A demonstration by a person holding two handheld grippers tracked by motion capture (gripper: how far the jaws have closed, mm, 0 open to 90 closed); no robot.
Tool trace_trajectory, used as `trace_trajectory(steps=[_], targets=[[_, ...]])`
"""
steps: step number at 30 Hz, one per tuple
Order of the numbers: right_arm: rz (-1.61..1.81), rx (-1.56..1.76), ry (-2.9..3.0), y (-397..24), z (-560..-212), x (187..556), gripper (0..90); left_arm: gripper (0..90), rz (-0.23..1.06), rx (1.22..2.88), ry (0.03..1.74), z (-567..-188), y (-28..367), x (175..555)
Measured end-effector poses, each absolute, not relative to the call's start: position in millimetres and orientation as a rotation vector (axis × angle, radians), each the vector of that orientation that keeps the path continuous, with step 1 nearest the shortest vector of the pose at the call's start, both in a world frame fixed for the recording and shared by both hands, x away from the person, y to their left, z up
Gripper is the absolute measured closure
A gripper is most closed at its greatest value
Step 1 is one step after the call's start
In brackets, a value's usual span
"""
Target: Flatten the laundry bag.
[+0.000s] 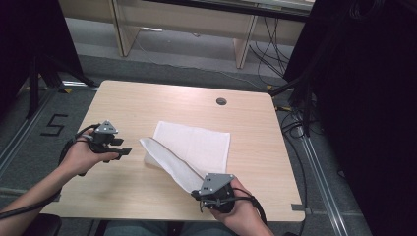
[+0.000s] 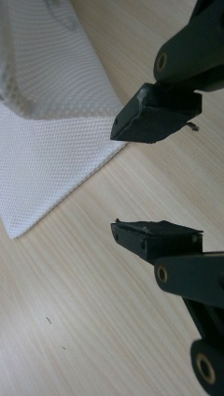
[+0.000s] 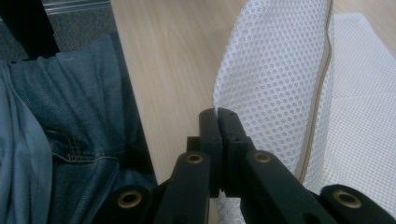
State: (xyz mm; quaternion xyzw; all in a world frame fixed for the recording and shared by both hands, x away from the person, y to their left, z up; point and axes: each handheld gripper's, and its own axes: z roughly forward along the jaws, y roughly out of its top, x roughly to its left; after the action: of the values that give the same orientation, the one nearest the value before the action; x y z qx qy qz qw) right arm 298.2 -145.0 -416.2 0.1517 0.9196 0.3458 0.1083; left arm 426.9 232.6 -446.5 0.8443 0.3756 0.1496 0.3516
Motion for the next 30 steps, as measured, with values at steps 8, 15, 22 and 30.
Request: trace_trajectory(steps=[8, 15, 22, 30], targets=[[1.009, 0.428, 2.753, -145, -421, 290, 90.0, 48.5, 0.426, 2.176, 0.99, -438, 237, 432], [1.014, 0.354, 2.792, -142, -422, 283, 90.0, 48.4, 0.428, 2.157, 0.991, -433, 237, 437], [0.987, 0.371, 2.824, -141, -427, 282, 90.0, 48.3, 0.409, 2.151, 0.957, -435, 226, 436], [0.936, 0.349, 2.838, -143, -434, 287, 90.0, 47.7, 0.35, 2.157, 0.896, -442, 202, 429]])
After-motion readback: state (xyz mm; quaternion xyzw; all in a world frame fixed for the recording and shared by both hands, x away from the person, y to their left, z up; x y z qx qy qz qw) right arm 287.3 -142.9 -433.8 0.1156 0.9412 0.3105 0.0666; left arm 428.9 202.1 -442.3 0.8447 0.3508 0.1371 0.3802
